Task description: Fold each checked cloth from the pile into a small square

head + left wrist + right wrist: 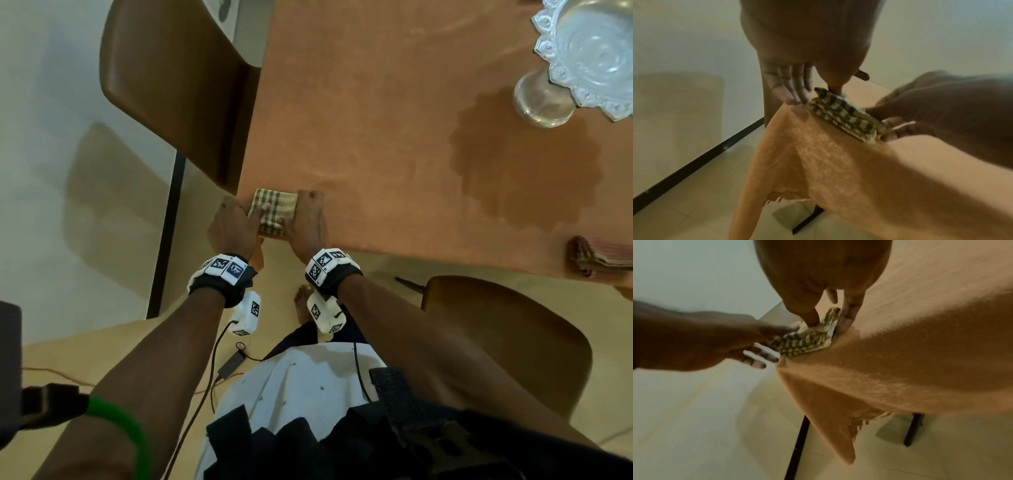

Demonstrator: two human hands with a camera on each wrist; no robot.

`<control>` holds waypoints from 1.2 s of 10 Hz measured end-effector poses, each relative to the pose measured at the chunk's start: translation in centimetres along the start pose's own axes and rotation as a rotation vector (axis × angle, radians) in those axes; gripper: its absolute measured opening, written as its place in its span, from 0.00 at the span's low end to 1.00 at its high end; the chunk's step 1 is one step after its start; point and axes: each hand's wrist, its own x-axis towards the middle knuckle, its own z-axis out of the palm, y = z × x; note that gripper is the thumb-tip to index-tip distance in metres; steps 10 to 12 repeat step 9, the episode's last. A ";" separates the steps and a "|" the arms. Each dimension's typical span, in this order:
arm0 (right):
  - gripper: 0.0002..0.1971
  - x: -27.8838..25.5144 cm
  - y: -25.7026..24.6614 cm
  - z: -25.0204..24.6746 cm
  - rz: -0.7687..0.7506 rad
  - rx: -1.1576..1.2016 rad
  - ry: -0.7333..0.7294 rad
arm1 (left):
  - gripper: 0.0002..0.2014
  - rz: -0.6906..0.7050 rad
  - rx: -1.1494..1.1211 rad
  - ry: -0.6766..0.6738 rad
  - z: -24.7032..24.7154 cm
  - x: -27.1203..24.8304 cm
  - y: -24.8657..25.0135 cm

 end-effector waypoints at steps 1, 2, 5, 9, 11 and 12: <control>0.29 -0.4 0.7 0.7 -0.303 -0.340 -0.044 | 0.24 0.369 0.168 0.157 0.4 -1.1 0.2; 0.34 -1.1 2.3 2.1 -0.521 -0.576 -0.232 | 0.32 0.742 0.433 -0.024 1.6 -1.2 -0.2; 0.53 -1.1 5.0 3.5 -0.471 -0.706 -0.295 | 0.31 0.692 0.441 -0.159 2.2 -1.6 -2.4; 0.47 -0.7 4.6 -0.6 -0.573 -0.728 -0.295 | 0.30 0.538 0.295 -0.090 0.9 -3.6 -0.3; 0.47 -0.7 4.6 -0.6 -0.573 -0.728 -0.295 | 0.30 0.538 0.295 -0.090 0.9 -3.6 -0.3; 0.47 -0.7 4.6 -0.6 -0.573 -0.728 -0.295 | 0.30 0.538 0.295 -0.090 0.9 -3.6 -0.3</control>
